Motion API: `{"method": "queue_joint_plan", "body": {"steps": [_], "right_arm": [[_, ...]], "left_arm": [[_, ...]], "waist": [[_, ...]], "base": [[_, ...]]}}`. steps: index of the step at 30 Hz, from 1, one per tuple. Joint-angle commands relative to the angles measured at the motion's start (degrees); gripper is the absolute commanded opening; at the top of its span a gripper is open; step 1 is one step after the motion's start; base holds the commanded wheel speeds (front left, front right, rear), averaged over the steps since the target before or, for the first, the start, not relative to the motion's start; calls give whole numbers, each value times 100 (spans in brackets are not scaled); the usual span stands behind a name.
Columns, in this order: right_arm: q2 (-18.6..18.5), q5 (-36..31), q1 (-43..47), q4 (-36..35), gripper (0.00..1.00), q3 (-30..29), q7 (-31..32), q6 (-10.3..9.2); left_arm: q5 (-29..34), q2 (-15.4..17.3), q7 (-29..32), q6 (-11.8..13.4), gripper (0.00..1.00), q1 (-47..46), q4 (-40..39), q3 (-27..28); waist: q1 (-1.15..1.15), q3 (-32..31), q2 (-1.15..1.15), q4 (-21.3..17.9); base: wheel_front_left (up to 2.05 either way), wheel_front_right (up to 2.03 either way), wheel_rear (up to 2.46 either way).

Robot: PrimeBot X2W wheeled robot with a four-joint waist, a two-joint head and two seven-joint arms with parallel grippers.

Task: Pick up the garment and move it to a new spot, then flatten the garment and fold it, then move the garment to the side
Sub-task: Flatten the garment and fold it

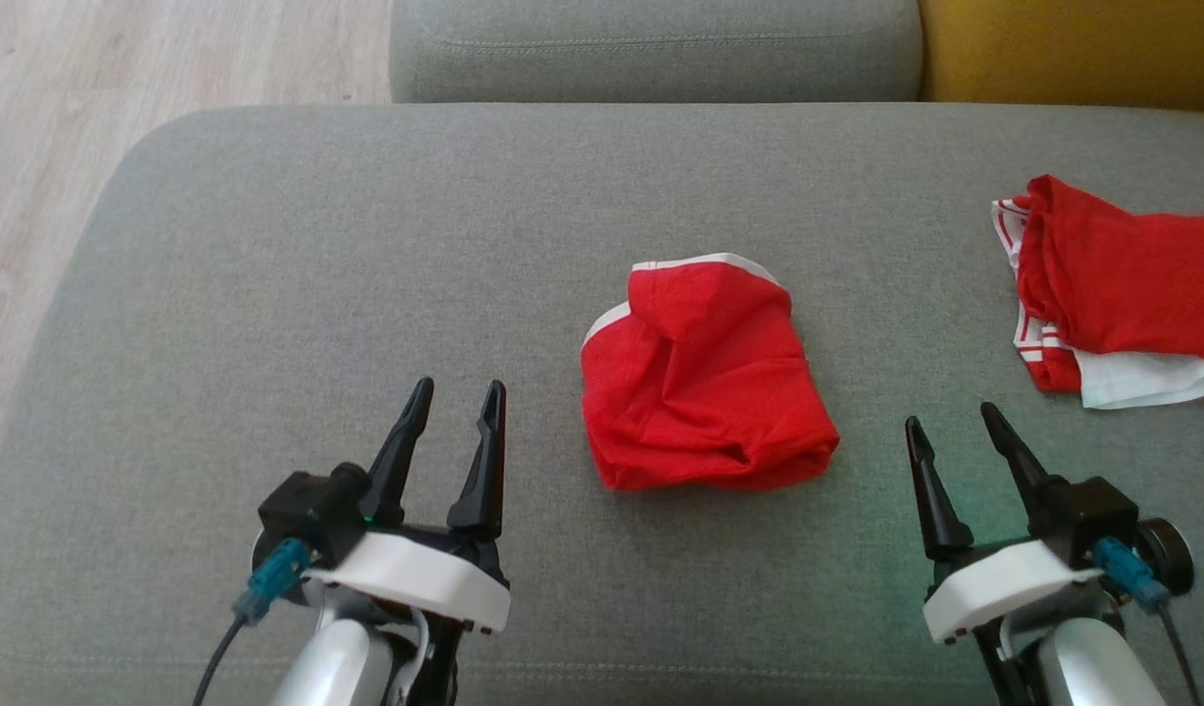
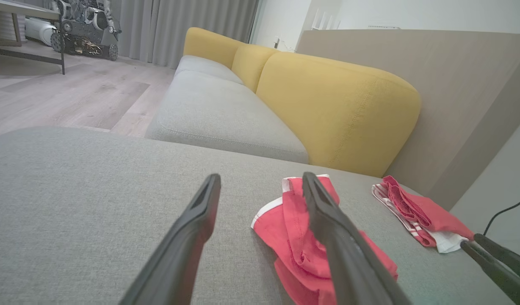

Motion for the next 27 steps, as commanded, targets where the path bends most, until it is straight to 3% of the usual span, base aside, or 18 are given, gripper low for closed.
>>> {"method": "queue_joint_plan", "body": {"steps": [1, 12, 27], "right_arm": [[17, -67, -112, -253, 100, 92, -3, 37], [123, -113, -124, -488, 100, 172, 150, 37], [132, 463, -1129, -47, 100, 1338, 926, 37]], "left_arm": [[15, 13, -70, -3, 100, -128, -169, 152], [-20, 12, -70, 6, 100, -148, -167, 76], [-106, 12, -70, 57, 100, -334, -186, -22]], "waist": [[0, -10, 0, -5], [0, -3, 0, 108], [0, 361, 0, 431]], "base": [[0, 0, 0], [0, 0, 0], [0, 0, 0]]}}
